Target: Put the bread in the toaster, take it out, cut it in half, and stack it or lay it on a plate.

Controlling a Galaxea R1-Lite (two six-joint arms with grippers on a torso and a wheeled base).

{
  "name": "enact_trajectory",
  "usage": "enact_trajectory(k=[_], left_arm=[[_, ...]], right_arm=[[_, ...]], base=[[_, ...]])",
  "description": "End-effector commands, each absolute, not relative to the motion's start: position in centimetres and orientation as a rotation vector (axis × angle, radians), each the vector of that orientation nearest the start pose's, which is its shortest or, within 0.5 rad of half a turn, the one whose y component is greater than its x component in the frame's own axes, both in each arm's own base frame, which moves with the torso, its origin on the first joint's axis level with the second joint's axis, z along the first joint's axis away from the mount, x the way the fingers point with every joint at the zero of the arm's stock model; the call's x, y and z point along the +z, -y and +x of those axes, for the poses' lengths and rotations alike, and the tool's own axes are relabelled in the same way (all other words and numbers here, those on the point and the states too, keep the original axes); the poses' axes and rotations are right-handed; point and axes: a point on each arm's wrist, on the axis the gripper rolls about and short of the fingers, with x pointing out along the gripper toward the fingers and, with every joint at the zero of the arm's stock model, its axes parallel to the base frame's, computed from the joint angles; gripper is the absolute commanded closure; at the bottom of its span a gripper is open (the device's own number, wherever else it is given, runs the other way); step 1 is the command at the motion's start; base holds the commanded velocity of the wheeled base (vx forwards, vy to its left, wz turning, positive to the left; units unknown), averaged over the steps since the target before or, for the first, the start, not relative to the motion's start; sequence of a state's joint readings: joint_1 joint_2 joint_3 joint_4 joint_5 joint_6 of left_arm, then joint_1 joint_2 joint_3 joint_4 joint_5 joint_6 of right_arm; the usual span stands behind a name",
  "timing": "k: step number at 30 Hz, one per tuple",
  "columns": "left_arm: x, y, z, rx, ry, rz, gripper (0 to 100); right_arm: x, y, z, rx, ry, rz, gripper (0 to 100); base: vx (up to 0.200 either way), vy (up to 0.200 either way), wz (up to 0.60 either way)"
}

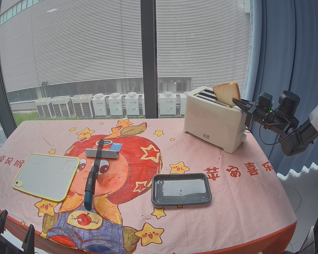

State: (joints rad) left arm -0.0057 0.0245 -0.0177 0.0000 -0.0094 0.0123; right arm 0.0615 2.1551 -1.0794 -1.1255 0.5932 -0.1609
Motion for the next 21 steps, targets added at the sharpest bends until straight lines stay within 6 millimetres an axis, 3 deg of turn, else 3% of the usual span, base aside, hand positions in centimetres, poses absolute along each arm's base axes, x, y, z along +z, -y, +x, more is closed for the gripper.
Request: enact_trajectory(k=[1,21], left_arm=[[7.64,0.01,-2.10,-0.015,-0.023,0.012,0],[7.64,0.01,-2.10,-0.015,-0.023,0.012,0]], right_arm=[[13.81,-3.79,41.14,0.650,0.102,-0.169,100],[14.12,-3.77,41.96,0.648,0.100,-0.167,100]], base=[[0.000,0.000,0.00],[0.000,0.000,0.00]])
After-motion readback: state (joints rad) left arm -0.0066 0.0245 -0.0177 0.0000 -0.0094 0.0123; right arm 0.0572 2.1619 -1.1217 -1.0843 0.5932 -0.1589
